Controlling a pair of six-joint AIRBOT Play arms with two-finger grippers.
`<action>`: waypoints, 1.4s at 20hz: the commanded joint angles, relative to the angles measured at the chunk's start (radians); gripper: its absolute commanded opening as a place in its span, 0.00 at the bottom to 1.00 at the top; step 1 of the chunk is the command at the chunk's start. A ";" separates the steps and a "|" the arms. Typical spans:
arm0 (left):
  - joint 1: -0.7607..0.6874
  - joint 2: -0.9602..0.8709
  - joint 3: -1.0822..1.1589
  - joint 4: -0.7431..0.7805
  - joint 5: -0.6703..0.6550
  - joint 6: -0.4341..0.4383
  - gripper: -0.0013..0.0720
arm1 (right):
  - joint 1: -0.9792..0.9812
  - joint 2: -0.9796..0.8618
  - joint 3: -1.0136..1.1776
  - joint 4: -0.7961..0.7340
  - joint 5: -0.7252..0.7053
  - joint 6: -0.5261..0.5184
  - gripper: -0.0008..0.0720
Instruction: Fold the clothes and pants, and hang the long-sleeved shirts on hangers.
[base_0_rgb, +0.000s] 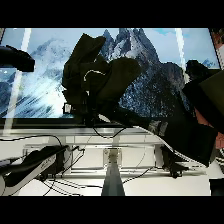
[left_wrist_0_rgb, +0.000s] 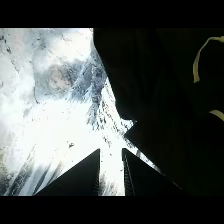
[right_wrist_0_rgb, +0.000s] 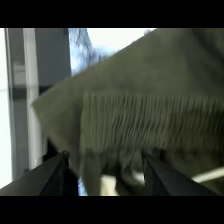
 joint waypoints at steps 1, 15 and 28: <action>0.003 0.005 0.000 -0.001 0.004 0.000 0.24 | 0.004 -0.058 0.029 -0.009 -0.026 -0.049 0.74; 0.003 0.005 0.000 -0.001 0.004 0.000 0.24 | 0.019 -0.135 0.071 0.069 -0.018 -0.049 0.67; 0.003 0.005 0.000 -0.001 0.004 0.000 0.24 | 0.004 -0.154 0.086 -0.005 -0.019 -0.048 0.51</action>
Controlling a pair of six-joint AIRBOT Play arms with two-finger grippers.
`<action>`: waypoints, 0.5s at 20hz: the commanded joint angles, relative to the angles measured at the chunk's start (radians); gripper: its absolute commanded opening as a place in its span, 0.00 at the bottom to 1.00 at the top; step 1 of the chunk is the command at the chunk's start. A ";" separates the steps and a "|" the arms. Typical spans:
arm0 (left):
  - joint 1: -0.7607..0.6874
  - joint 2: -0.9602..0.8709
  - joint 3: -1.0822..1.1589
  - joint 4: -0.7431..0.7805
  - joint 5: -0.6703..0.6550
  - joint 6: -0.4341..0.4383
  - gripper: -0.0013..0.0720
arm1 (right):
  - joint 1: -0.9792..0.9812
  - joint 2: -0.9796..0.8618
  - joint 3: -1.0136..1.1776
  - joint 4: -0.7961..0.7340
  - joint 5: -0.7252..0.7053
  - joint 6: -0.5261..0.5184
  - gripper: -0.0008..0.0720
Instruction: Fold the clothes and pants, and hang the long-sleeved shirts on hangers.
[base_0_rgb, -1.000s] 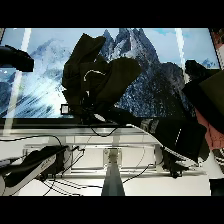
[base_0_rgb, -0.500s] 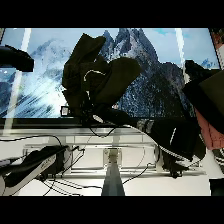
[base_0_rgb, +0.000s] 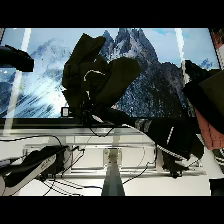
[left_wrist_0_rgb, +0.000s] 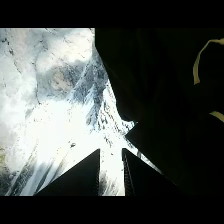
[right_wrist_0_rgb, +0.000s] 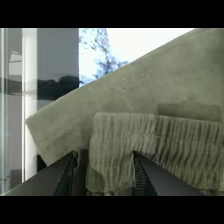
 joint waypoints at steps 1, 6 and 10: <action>0.001 0.001 0.000 0.000 0.000 0.000 0.24 | -0.005 -0.002 0.005 -0.034 0.003 0.001 0.28; 0.001 0.001 0.000 0.000 0.000 0.000 0.24 | -0.003 -0.002 0.005 -0.065 0.024 -0.080 0.06; 0.001 0.000 0.000 0.000 0.000 0.000 0.24 | -0.006 -0.001 0.034 -0.099 0.021 -0.082 0.06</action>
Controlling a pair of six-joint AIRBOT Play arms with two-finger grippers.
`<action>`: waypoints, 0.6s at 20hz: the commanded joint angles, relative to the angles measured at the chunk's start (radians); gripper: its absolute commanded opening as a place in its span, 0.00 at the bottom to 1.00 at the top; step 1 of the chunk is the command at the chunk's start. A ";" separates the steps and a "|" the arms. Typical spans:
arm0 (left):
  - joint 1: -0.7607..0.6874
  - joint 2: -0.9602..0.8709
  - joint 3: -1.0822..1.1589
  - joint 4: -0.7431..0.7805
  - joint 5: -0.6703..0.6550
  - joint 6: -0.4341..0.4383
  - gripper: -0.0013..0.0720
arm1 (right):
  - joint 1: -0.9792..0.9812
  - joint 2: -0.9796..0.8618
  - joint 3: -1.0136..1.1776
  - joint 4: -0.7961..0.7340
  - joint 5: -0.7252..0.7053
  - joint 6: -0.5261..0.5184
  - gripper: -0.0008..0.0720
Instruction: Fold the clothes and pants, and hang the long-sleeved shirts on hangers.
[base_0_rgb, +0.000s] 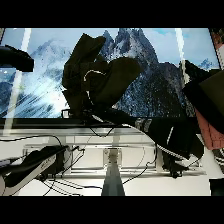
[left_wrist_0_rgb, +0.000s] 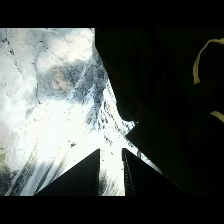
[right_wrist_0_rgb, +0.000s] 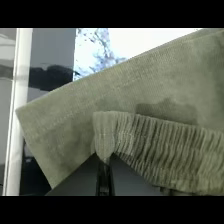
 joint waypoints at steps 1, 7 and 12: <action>0.001 -0.002 0.000 0.000 0.001 0.000 0.24 | -0.010 0.003 0.051 -0.041 -0.001 -0.014 0.06; 0.002 -0.049 -0.008 0.026 0.046 0.028 0.17 | -0.235 0.047 0.303 -0.059 0.002 0.205 0.06; 0.042 -0.134 -0.100 0.050 0.134 0.031 0.04 | -0.568 0.099 0.491 -0.058 0.169 0.523 0.06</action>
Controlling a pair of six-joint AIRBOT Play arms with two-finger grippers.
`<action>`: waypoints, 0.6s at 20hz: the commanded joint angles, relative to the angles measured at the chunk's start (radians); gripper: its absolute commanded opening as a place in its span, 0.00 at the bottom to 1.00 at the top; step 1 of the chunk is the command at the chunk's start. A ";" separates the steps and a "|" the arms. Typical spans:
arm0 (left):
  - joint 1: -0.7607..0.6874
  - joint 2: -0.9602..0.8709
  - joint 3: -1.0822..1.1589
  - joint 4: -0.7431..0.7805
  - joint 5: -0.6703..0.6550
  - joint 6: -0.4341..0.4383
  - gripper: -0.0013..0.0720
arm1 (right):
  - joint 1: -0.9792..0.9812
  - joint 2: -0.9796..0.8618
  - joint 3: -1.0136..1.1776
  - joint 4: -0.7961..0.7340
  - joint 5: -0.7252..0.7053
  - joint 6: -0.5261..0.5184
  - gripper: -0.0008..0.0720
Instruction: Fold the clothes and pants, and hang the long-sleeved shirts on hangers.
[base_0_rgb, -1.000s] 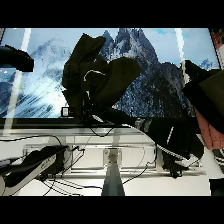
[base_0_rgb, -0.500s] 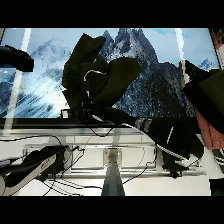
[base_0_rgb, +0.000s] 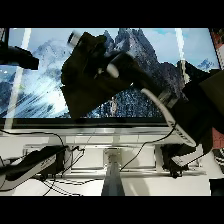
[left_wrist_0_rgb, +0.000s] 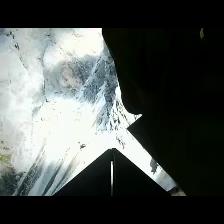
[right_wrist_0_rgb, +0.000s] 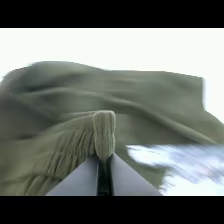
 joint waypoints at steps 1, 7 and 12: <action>0.038 -0.051 -0.084 0.010 0.043 0.013 0.04 | -0.247 0.045 0.118 -0.003 0.185 0.248 0.06; 0.168 -0.009 -0.524 -0.341 0.101 0.091 0.04 | -0.649 0.145 0.124 -0.001 0.620 0.291 0.05; 0.196 0.006 -0.855 -0.643 0.127 0.160 0.33 | -0.780 0.147 0.123 0.021 0.756 0.293 0.06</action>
